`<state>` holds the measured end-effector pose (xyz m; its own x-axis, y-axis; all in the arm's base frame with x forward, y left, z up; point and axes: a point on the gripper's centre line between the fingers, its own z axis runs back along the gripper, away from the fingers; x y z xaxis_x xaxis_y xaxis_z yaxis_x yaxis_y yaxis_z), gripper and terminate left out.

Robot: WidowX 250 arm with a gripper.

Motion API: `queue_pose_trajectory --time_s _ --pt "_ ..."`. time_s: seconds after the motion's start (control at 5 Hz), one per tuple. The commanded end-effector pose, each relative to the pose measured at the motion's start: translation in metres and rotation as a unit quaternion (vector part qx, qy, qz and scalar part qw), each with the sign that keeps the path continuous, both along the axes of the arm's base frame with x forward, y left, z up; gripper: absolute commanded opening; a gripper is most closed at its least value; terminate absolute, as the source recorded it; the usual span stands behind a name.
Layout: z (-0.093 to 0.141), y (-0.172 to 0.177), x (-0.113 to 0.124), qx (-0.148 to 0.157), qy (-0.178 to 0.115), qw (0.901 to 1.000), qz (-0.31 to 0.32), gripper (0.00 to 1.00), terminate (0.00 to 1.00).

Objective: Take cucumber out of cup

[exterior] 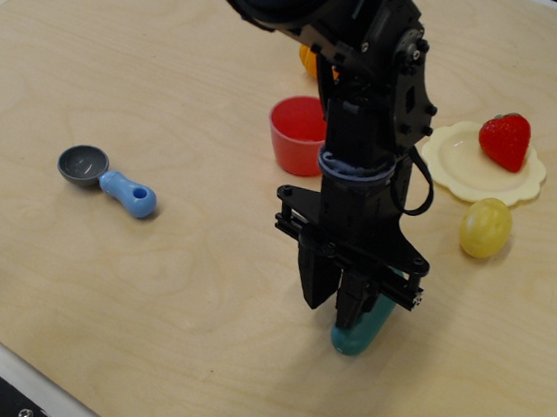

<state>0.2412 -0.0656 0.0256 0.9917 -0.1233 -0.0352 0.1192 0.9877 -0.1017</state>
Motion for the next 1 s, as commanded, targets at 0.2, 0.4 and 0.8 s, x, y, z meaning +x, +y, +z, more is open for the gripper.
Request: queue_pose_trajectory --time_s 0.2,0.4,0.8 --pt "0.029 0.014 0.002 -0.005 -0.038 0.9988 0.031 1.0 0.0" --pt "0.045 0.018 0.005 0.001 -0.059 0.9974 0.043 1.0 0.0" --pt "0.067 0.029 0.014 -0.008 -0.076 0.9954 0.058 1.0 1.0"
